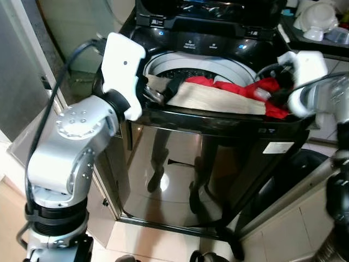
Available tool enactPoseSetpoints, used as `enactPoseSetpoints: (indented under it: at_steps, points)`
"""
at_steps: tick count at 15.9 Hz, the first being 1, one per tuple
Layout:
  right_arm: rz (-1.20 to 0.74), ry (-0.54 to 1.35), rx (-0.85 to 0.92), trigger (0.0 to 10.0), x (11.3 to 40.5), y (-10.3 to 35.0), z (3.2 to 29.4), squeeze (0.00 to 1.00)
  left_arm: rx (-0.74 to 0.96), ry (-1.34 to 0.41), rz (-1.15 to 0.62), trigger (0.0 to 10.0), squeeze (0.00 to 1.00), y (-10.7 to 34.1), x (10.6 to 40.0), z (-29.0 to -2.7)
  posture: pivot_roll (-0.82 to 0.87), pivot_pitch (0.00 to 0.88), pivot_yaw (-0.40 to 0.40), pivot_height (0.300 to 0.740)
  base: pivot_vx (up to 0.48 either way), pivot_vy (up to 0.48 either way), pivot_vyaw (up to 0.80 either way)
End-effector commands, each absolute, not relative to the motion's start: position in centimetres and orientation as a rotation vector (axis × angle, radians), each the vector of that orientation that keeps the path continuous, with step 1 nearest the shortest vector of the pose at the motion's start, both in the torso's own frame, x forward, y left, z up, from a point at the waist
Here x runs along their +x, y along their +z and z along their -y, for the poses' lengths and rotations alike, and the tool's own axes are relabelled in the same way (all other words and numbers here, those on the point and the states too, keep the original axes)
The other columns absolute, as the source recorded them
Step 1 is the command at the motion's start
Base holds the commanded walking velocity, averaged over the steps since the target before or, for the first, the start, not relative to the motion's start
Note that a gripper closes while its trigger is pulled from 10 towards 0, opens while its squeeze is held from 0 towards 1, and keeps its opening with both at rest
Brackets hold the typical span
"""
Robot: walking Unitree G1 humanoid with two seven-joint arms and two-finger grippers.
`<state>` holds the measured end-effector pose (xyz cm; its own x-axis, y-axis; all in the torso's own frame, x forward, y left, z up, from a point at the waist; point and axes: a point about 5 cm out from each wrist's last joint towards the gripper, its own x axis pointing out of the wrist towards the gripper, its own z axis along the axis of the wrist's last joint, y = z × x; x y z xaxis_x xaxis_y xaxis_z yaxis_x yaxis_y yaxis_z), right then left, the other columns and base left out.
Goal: Clothes washing
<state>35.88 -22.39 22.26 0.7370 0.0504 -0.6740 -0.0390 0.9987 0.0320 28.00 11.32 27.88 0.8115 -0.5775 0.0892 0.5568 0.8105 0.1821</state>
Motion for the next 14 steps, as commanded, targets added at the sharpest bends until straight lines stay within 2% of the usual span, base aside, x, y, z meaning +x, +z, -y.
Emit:
enactPoseSetpoints:
  at_steps: [1,3,6,8,9,10,11,12,13,14]
  points:
    - [-0.801,0.076,0.042,10.0,35.6,21.0,21.9,0.00,0.148,-0.640,0.133,10.0,0.00,27.8,27.6,-10.8,0.04,0.027,-0.059,0.731,0.000,0.000,0.00]
    - [-0.960,0.086,0.066,10.0,34.6,16.2,21.6,0.00,0.151,-0.621,0.121,10.0,0.00,28.0,27.5,-11.3,0.06,0.036,-0.065,0.731,0.000,0.000,0.00]
    - [-0.881,0.111,-0.026,10.0,36.5,14.3,19.4,0.00,0.143,-0.613,0.118,10.0,0.00,28.0,27.6,-11.3,0.07,0.040,-0.046,0.731,0.000,0.000,0.00]
    - [-0.783,0.222,-0.031,10.0,38.0,12.7,13.1,0.00,0.142,-0.617,0.121,10.0,0.00,28.1,28.1,-11.0,0.07,0.033,-0.016,0.731,0.000,0.000,0.00]
    - [-0.704,0.271,-0.019,10.0,38.6,13.3,10.1,0.00,0.143,-0.622,0.119,10.0,0.00,28.2,28.3,-10.9,0.07,0.031,-0.001,0.731,0.000,0.000,0.00]
    - [-0.665,0.287,0.005,10.0,38.8,13.7,8.9,0.00,0.144,-0.628,0.118,10.0,0.00,28.1,28.3,-10.8,0.07,0.029,0.004,0.731,0.000,0.000,0.00]
    - [-0.536,0.299,-0.017,10.0,39.5,15.2,7.1,0.00,0.153,-0.634,0.114,10.0,0.00,28.1,28.5,-10.6,0.07,0.029,0.008,0.731,0.000,0.000,0.00]
    - [-0.441,0.289,-0.056,10.0,40.1,16.5,6.6,0.00,0.161,-0.632,0.113,10.0,0.00,28.0,28.5,-10.5,0.09,0.031,0.009,0.731,0.000,0.000,0.00]
    - [-0.211,0.249,-0.135,10.0,41.1,20.1,6.2,0.00,0.172,-0.601,0.115,10.0,0.00,27.9,28.6,-10.9,0.09,0.034,0.006,0.731,0.000,0.000,0.00]
    - [-0.093,0.209,-0.150,10.0,41.5,21.9,6.5,0.00,0.168,-0.574,0.126,10.0,0.00,27.8,28.8,-11.2,0.09,0.036,0.003,0.731,0.000,0.000,0.00]
